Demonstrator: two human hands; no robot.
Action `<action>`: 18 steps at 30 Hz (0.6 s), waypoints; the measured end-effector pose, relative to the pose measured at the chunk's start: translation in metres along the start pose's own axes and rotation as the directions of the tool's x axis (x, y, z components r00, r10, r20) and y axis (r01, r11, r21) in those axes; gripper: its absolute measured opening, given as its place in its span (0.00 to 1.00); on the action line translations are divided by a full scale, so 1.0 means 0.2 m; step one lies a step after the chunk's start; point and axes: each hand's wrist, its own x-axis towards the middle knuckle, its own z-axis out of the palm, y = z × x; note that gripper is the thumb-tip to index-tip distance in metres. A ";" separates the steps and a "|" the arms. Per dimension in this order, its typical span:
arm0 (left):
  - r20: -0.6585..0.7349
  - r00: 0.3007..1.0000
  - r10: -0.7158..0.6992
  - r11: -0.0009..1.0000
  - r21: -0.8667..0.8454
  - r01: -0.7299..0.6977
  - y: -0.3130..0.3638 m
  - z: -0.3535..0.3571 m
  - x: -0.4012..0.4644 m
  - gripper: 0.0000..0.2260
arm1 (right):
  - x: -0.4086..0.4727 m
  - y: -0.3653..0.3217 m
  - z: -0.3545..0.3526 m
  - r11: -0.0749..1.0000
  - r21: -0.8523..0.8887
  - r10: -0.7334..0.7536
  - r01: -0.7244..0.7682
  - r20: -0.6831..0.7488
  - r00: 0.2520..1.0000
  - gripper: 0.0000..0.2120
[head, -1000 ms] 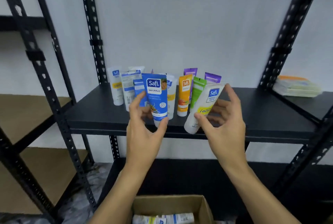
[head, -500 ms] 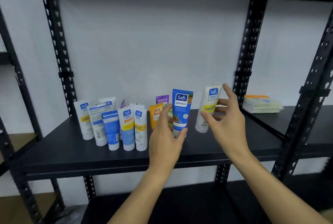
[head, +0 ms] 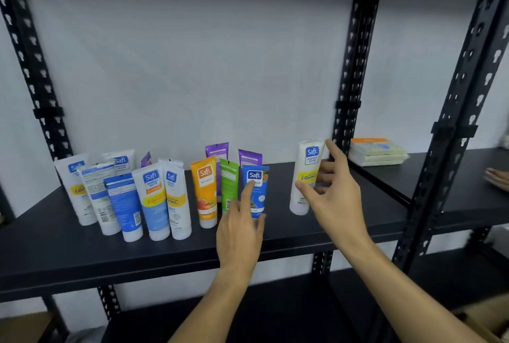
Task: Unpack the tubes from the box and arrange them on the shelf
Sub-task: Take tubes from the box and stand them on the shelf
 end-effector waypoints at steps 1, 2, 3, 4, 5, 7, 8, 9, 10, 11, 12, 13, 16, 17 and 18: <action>0.000 1.000 0.003 1.000 0.018 -0.003 -0.01 0.01 -0.01 0.37 | 0.01 0.01 0.01 1.000 0.005 0.003 -0.003 0.005 1.000 0.43; 0.000 1.000 0.004 1.000 0.027 -0.004 -0.02 0.01 -0.01 0.38 | 0.01 0.02 0.03 1.000 0.010 0.006 -0.006 0.010 1.000 0.43; 0.000 1.000 0.004 1.000 0.030 -0.004 -0.02 0.02 -0.01 0.38 | 0.02 0.04 0.04 1.000 0.013 0.011 -0.011 0.015 1.000 0.43; 0.000 1.000 0.005 1.000 0.031 -0.005 -0.02 0.03 -0.01 0.38 | 0.03 0.05 0.06 1.000 0.014 0.015 -0.016 0.021 1.000 0.43; -0.004 1.000 0.005 1.000 0.031 -0.005 -0.03 0.03 -0.01 0.38 | 0.04 0.07 0.08 1.000 0.015 0.017 -0.018 0.028 0.999 0.42; -0.010 1.000 0.003 1.000 0.024 -0.003 -0.03 0.04 -0.02 0.38 | 0.06 0.10 0.12 1.000 0.018 0.022 -0.023 0.046 0.999 0.41; -0.012 1.000 0.000 1.000 0.022 0.001 -0.04 0.05 -0.02 0.38 | 0.08 0.11 0.14 0.999 0.021 0.028 -0.030 0.064 0.998 0.41; -0.012 1.000 -0.006 1.000 0.019 0.006 -0.05 0.05 -0.02 0.38 | 0.10 0.12 0.16 0.999 0.025 0.036 -0.038 0.087 0.996 0.41; -0.013 1.000 -0.012 1.000 0.015 0.012 -0.05 0.05 -0.02 0.39 | 0.12 0.12 0.18 0.999 0.029 0.042 -0.045 0.114 0.993 0.40; -0.013 1.000 -0.016 1.000 0.010 0.016 -0.06 0.05 -0.02 0.39 | 0.14 0.13 0.19 0.998 0.032 0.045 -0.050 0.144 0.989 0.40; -0.012 1.000 -0.019 1.000 0.005 0.019 -0.06 0.06 -0.03 0.39 | 0.16 0.14 0.20 0.998 0.032 0.045 -0.051 0.177 0.983 0.39; -0.013 1.000 -0.023 1.000 0.001 0.023 -0.06 0.06 -0.03 0.39 | 0.18 0.15 0.21 0.998 0.029 0.042 -0.049 0.211 0.976 0.39; -0.013 0.999 -0.042 0.999 -0.004 0.042 -0.06 0.07 -0.03 0.38 | 0.21 0.19 0.23 0.999 -0.001 0.052 -0.054 0.296 0.954 0.39; -0.014 0.999 -0.046 0.999 -0.004 0.045 -0.07 0.07 -0.03 0.38 | 0.21 0.20 0.24 0.998 -0.012 0.061 -0.060 0.317 0.947 0.39; -0.017 0.999 -0.045 0.999 -0.003 0.045 -0.07 0.07 -0.02 0.38 | 0.21 0.22 0.25 0.998 -0.021 0.067 -0.064 0.334 0.940 0.38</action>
